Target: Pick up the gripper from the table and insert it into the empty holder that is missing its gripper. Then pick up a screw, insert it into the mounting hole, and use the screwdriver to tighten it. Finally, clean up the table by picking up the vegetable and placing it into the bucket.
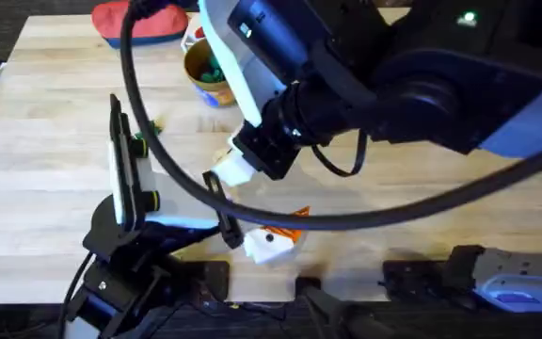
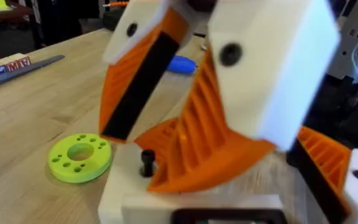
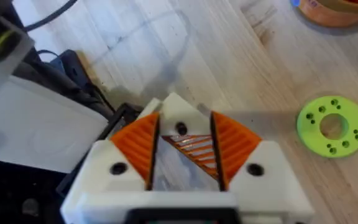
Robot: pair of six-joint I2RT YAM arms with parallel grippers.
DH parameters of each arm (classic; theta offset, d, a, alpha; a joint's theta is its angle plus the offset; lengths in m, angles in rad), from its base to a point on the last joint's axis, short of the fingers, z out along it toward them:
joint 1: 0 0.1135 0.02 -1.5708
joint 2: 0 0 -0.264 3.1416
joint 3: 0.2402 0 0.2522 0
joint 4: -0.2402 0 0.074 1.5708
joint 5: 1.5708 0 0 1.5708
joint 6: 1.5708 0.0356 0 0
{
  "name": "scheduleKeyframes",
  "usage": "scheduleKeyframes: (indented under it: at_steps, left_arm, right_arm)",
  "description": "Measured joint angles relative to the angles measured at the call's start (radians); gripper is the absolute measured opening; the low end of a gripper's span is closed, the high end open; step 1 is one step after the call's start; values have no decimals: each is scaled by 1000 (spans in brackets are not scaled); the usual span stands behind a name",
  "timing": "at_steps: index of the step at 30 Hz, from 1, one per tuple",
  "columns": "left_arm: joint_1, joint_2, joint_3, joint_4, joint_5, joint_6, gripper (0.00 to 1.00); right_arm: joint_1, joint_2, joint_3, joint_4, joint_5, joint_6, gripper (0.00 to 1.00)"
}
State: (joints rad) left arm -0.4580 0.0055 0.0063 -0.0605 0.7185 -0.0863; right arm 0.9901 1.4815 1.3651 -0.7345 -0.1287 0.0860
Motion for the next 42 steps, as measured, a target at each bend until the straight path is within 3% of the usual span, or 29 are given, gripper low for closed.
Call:
scheduleKeyframes:
  at_steps: [5, 6, 17, 24, 31, 38, 40, 42]
  left_arm:
    - [0, 0, 0, 0, 0, 0, 987]
    - [0, 0, 0, 0, 0, 1, 987]
    - [0, 0, 0, 0, 1, 1, 986]
    - [0, 0, 0, 0, 2, 1, 986]
    - [0, 0, 0, 0, 3, 0, 980]
    - [0, 0, 0, 0, 3, 3, 741]
    - [0, 0, 0, 0, 3, 3, 525]
    - [0, 0, 0, 0, 3, 4, 204]
  right_arm:
    - [-7, -8, 3, -5, 13, 0, 924]
    - [-10, -17, 3, -7, 15, 0, 971]
    - [-49, -278, 13, -140, 8, 0, 992]
    - [-117, -493, 16, -366, 8, 0, 991]
    - [-119, -683, 15, -604, 8, 20, 991]
    - [-119, -746, -36, -637, -17, 42, 991]
    - [-119, -749, -51, -636, -22, 43, 991]
    - [-119, -749, -66, -631, -25, 45, 991]
